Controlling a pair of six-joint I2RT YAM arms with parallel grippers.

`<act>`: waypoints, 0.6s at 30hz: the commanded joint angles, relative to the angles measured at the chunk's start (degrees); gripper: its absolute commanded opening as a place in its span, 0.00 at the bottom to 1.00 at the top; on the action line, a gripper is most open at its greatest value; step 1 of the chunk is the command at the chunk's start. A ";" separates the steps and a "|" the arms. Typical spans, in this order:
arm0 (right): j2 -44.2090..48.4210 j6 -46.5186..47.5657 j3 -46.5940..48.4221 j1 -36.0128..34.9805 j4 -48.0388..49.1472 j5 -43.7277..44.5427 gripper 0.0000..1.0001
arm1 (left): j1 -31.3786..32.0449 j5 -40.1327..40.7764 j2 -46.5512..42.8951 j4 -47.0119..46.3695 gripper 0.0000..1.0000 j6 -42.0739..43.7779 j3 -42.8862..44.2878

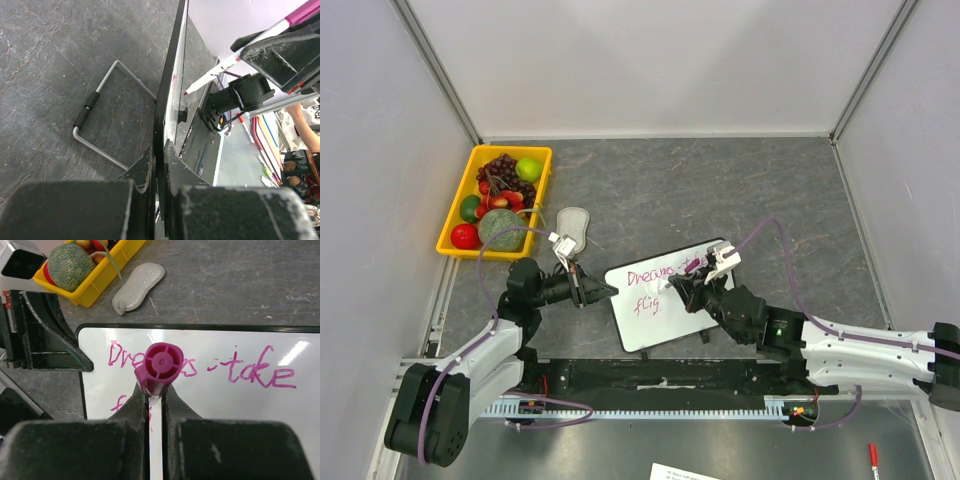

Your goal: Write a sentence on the whiteboard

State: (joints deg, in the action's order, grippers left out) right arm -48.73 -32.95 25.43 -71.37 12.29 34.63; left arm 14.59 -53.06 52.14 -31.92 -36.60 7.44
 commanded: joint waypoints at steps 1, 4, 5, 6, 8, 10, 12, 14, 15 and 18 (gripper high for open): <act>-0.84 0.78 2.61 1.59 0.27 0.96 0.00 | 0.09 0.85 -0.46 -0.77 0.02 4.43 0.03; -1.02 0.43 2.61 2.38 0.80 1.05 0.00 | 0.09 0.76 -0.37 -0.86 0.02 4.43 0.03; -1.19 0.26 2.52 2.47 1.24 1.23 0.00 | 0.09 0.94 -0.37 -0.86 0.02 4.34 0.03; -1.28 0.08 2.43 2.73 1.68 0.88 0.00 | 0.09 0.85 -0.46 -0.77 0.02 4.43 0.03; -1.54 0.08 2.43 2.91 2.29 0.44 0.00 | 0.09 0.85 -0.29 -0.86 0.02 4.43 0.03; -1.98 0.08 2.34 2.99 2.82 0.00 0.00 | 0.09 0.85 -0.28 -0.77 0.02 4.52 0.03; -2.07 0.08 2.34 3.08 3.00 -0.18 0.00 | 0.09 0.85 -0.37 -0.77 0.02 4.52 0.03; -2.42 0.08 2.34 3.08 2.82 -0.27 0.00 | 0.09 0.85 -0.37 -0.77 0.02 4.52 0.03; -2.42 0.08 2.17 3.17 2.82 -0.27 0.00 | 0.09 0.85 -0.37 -0.77 0.02 4.52 0.12; -2.77 0.17 1.64 3.26 2.12 0.00 0.00 | 0.00 0.85 -0.46 -0.69 0.02 4.43 0.03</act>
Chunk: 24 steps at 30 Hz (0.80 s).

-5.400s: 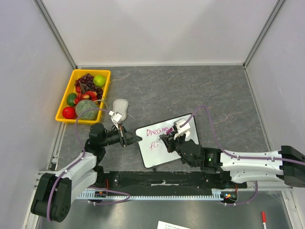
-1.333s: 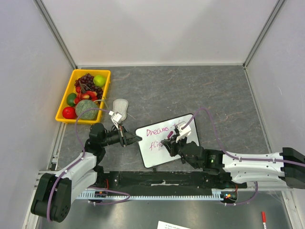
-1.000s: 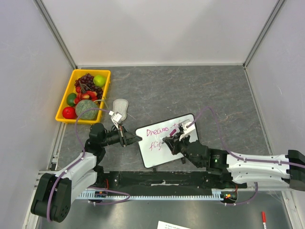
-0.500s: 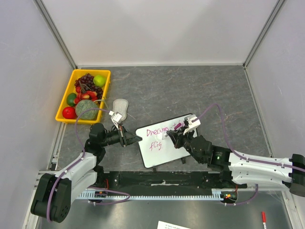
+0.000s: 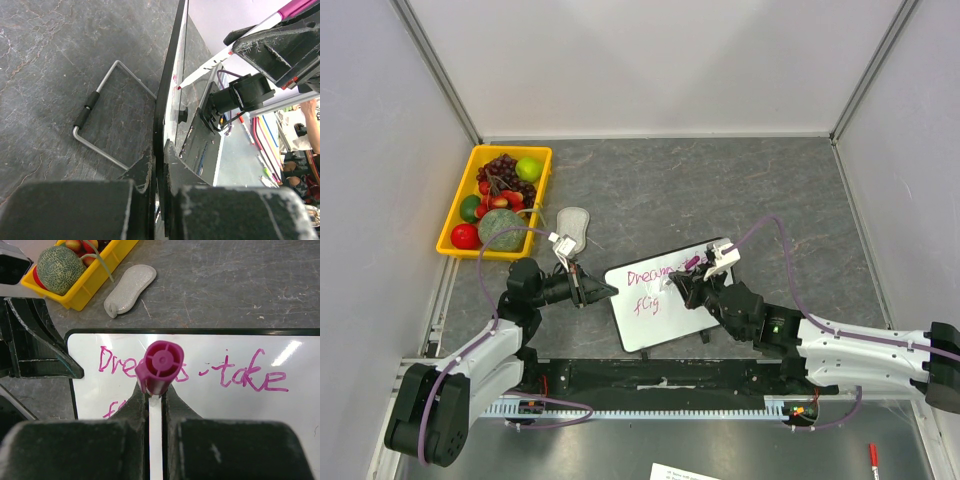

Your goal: Write a sentence on the whiteboard

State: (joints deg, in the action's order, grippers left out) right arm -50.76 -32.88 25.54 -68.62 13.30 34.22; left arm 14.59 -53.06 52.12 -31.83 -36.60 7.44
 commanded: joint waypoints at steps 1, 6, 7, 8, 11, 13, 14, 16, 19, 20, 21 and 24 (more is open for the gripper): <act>-0.83 0.10 1.44 0.50 0.68 0.59 0.00 | 0.09 0.94 -0.53 -0.77 0.02 4.52 0.03; -0.30 -0.43 -0.05 0.50 -0.55 0.06 0.00 | 0.09 0.85 -0.35 -0.77 0.02 4.52 0.03; -0.13 -0.60 -0.31 0.50 -0.73 -0.20 0.00 | 0.09 0.94 -0.44 -0.69 0.02 4.52 0.03; -0.04 -0.69 -0.49 0.59 -0.99 -0.38 0.00 | 0.09 0.94 -0.44 -0.68 0.02 4.52 0.03; 0.14 -0.87 -1.10 0.50 -1.70 -1.17 0.00 | 0.18 0.94 -0.53 -0.77 0.02 4.52 0.03; 0.49 -0.95 -1.46 0.50 -2.05 -1.43 0.00 | 0.09 0.94 -0.44 -0.77 0.02 4.52 0.03; 0.75 -0.95 -1.63 0.50 -2.14 -1.52 0.00 | 0.09 0.94 -0.35 -0.77 0.02 4.43 0.03; 1.02 -1.13 -1.98 0.59 -2.31 -1.87 0.00 | 0.09 0.94 -0.44 -0.77 0.02 4.43 0.03; 1.37 -1.22 -2.16 0.59 -3.10 -2.49 0.00 | 0.09 0.94 -0.53 -0.68 0.02 4.52 0.03; 1.54 -1.30 -2.25 0.51 -3.28 -2.84 0.00 | 0.09 0.94 -0.53 -0.77 0.02 4.52 0.03; 1.81 -1.31 -2.42 0.50 -3.37 -3.01 0.00 | 0.09 0.94 -0.44 -0.77 0.02 4.52 0.03; 1.98 -1.57 -2.78 0.59 -3.89 -3.72 0.00 | 0.09 0.94 -0.53 -0.77 0.02 4.52 0.03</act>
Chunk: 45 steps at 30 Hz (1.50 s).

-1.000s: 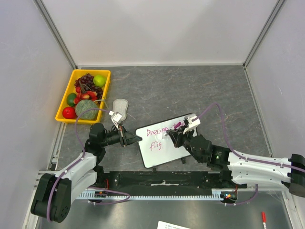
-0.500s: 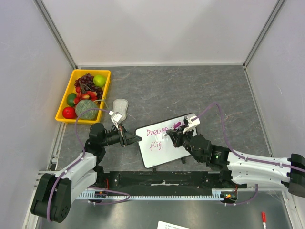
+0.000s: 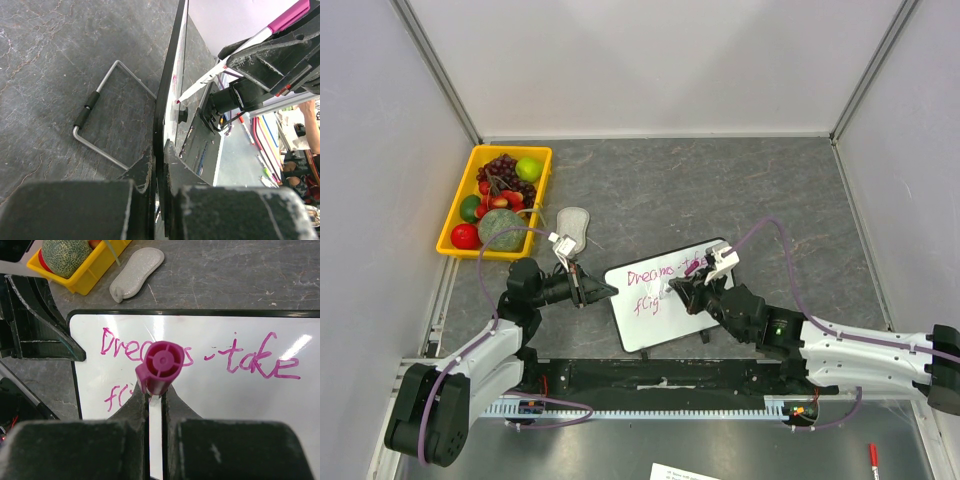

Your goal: Write a sentence on the whiteboard

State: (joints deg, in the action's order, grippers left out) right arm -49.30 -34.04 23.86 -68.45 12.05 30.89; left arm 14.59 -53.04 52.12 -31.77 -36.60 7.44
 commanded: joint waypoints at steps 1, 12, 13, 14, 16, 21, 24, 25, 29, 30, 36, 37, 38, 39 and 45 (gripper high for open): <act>0.69 -0.50 -1.09 0.33 -2.91 -0.48 0.00 | 0.18 0.92 -0.53 -0.75 0.02 4.43 0.03; -0.27 -0.06 -0.65 0.33 -3.18 -1.98 0.00 | 0.09 0.92 -0.35 -0.84 0.02 4.52 0.03; -0.27 -0.06 -0.48 0.33 -3.09 -1.98 0.00 | 0.09 0.83 -0.44 -0.93 0.02 4.52 0.03; -0.18 0.11 -0.39 0.33 -2.92 -1.72 0.00 | 0.09 0.83 -0.35 -0.93 0.02 4.52 0.03; 0.08 0.29 -0.04 0.33 -2.83 -1.01 0.00 | 0.09 0.83 -0.53 -0.84 0.02 4.52 0.03; 1.31 0.73 0.75 0.33 -2.82 1.27 0.00 | 0.09 0.83 -0.26 -0.84 0.02 4.43 0.12; 1.57 1.08 1.28 0.33 -2.56 2.06 0.00 | 0.09 0.83 -0.35 -0.93 0.02 4.52 0.03; 1.66 1.17 1.45 0.33 -2.47 2.15 0.00 | 0.09 0.83 -0.44 -0.84 0.02 4.52 0.03; 1.14 1.35 2.07 0.33 -2.12 1.98 0.00 | 0.09 0.83 -0.26 -1.01 0.02 4.52 0.12; 0.96 1.35 2.16 0.33 -1.95 2.15 0.00 | 0.09 0.83 -0.18 -0.93 0.02 4.52 0.12; 1.83 1.35 2.34 0.33 -2.12 3.47 0.00 | 0.09 0.83 -0.17 -1.01 0.02 4.52 0.12; 2.10 1.26 2.16 0.33 -2.04 3.64 0.00 | 0.09 0.83 -0.17 -0.93 0.02 4.52 0.12; 2.45 1.17 2.07 0.33 -2.21 4.08 0.00 | 0.09 0.83 -0.26 -1.01 0.02 4.52 0.12; 2.80 1.17 1.90 0.33 -2.30 4.26 0.00 | 0.18 0.83 -0.26 -0.93 0.02 4.52 0.12; 4.30 0.73 0.84 0.33 -3.79 4.79 0.00 | 0.18 0.83 -0.17 -0.93 0.02 4.52 0.12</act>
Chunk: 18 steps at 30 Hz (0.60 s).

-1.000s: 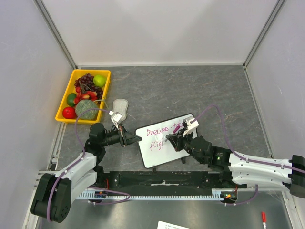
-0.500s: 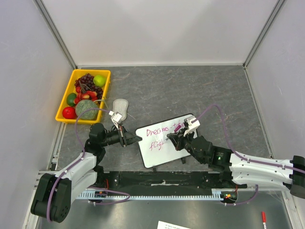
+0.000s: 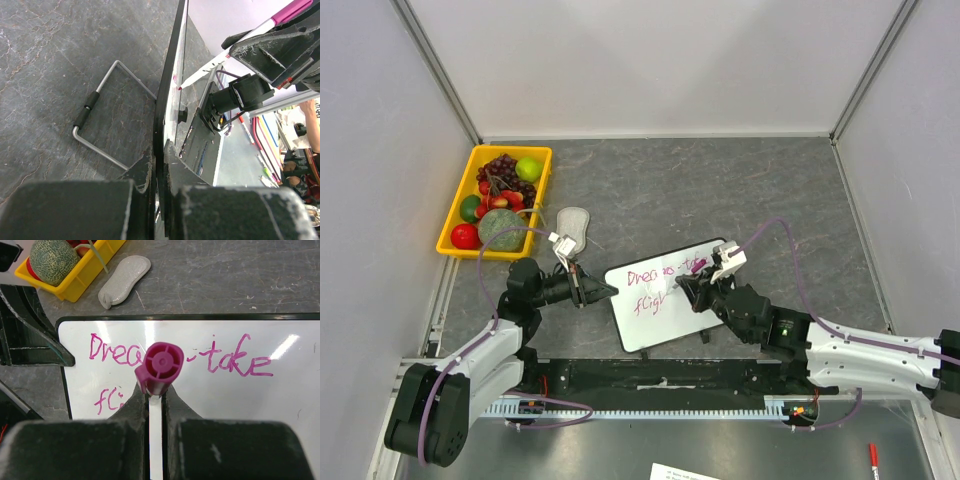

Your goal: Write a sentence on the whiteboard

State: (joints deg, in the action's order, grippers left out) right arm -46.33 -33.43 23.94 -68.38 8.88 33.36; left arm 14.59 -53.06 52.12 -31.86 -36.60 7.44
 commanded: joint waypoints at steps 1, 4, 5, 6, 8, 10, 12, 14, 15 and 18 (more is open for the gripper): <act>1.33 0.21 0.58 0.26 -0.97 1.88 0.00 | 0.09 0.85 -0.35 -0.93 0.02 4.52 0.03; 0.98 -0.06 0.32 0.27 -2.11 0.74 0.00 | 0.09 0.85 -0.18 -0.93 0.02 4.52 0.12; 0.89 -0.14 0.14 0.26 -2.29 0.39 0.00 | 0.09 0.85 -0.09 -0.84 0.02 4.52 0.12; 0.80 -0.23 -0.04 0.26 -2.29 -0.14 0.00 | 0.09 0.76 -0.09 -0.93 0.02 4.52 0.12; 0.45 -0.49 -0.65 0.26 -2.29 -0.84 0.00 | 0.09 0.76 -0.17 -0.93 0.02 4.52 0.12; 0.45 -0.85 -1.18 0.26 -2.47 -1.46 0.00 | 0.09 0.85 -0.44 -0.84 0.02 4.52 0.03; 0.53 -1.20 -1.79 0.26 -2.73 -1.90 0.00 | 0.09 0.85 -0.35 -0.93 0.02 4.43 0.03; 0.71 -1.29 -2.32 0.26 -2.64 -2.25 0.00 | 0.09 0.85 -0.35 -0.84 0.02 4.43 0.03; 0.80 -1.29 -2.50 0.26 -2.73 -2.43 0.00 | 0.09 0.85 -0.26 -0.93 0.02 4.52 0.03; 1.32 -1.29 -2.15 0.26 -3.00 -2.34 0.00 | 0.09 0.85 -0.35 -0.84 0.02 4.43 0.03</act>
State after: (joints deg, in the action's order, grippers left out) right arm -45.74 -34.59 22.61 -68.36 7.46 30.61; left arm 14.59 -53.04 52.12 -31.81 -36.60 7.44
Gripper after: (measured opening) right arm 0.069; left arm 0.051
